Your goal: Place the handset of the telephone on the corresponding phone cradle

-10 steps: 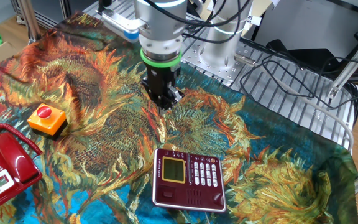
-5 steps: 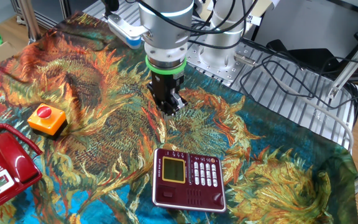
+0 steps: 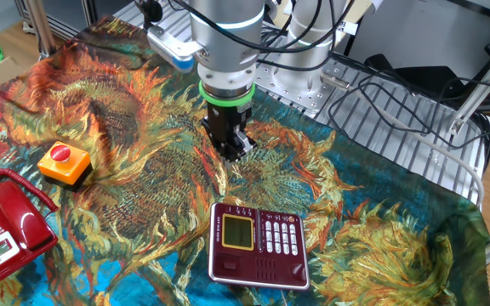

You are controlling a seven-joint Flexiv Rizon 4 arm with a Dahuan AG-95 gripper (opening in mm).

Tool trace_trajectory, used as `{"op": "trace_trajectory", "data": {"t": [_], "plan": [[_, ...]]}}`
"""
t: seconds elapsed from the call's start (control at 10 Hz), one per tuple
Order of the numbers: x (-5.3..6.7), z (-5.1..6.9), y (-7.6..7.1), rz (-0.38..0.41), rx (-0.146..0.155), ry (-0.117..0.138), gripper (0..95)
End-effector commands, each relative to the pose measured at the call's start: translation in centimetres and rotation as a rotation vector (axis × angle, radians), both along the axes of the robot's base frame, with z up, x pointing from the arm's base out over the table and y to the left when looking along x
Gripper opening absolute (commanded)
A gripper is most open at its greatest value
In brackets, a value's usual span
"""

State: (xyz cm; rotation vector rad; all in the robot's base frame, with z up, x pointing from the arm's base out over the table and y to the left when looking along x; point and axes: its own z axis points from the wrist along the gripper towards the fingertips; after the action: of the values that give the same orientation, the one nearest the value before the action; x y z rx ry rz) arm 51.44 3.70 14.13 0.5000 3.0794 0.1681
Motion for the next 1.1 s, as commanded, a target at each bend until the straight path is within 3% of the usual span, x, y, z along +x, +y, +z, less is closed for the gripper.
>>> {"op": "trace_trajectory", "data": {"t": [0.1,0.5,0.8,1.1], "plan": [[0.7,0.1,0.2,-0.054,0.001,0.021,0.0],[2.3,-0.6,2.4,-0.180,0.004,0.048,0.0],[5.1,-0.4,4.7,-0.243,-0.003,0.057,0.0],[7.6,-0.6,5.7,-0.285,-0.012,0.073,0.0]]}}
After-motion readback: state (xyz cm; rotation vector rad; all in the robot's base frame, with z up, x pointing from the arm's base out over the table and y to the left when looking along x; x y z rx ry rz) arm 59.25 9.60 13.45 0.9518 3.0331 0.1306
